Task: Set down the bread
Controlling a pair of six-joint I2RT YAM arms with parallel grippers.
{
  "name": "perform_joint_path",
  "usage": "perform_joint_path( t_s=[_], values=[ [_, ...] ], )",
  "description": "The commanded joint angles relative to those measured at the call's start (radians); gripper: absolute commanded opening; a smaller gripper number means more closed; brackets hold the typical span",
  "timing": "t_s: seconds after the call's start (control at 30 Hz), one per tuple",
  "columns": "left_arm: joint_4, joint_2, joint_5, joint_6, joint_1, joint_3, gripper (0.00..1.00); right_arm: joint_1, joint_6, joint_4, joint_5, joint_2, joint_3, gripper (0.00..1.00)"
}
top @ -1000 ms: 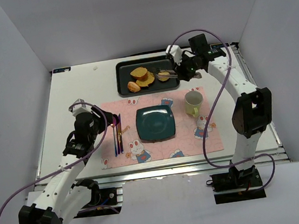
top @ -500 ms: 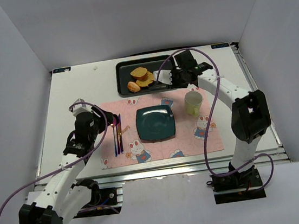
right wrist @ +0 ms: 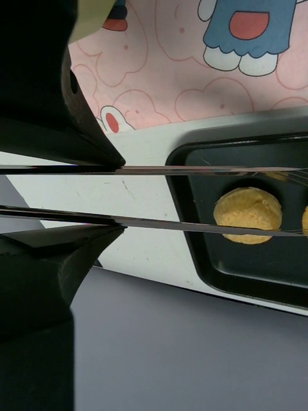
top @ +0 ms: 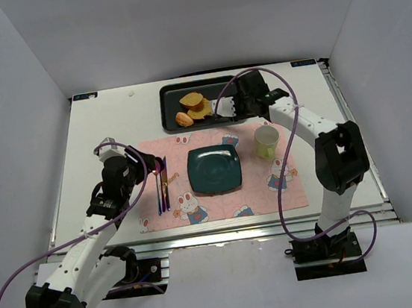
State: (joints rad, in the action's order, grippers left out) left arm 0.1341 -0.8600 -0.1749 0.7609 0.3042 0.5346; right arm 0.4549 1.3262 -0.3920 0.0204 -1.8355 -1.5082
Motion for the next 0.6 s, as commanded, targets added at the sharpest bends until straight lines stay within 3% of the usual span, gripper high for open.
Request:
perform_joint_path(
  t_s=[0.0,0.57],
  values=[
    [-0.008,0.018,-0.009,0.005,0.001,-0.002,0.7,0.011,0.094,0.047,-0.033,-0.036,-0.01,0.45],
    [-0.001,0.022,-0.012,0.006,0.001,0.001,0.7,0.047,0.143,0.123,-0.066,-0.082,0.005,0.46]
  ],
)
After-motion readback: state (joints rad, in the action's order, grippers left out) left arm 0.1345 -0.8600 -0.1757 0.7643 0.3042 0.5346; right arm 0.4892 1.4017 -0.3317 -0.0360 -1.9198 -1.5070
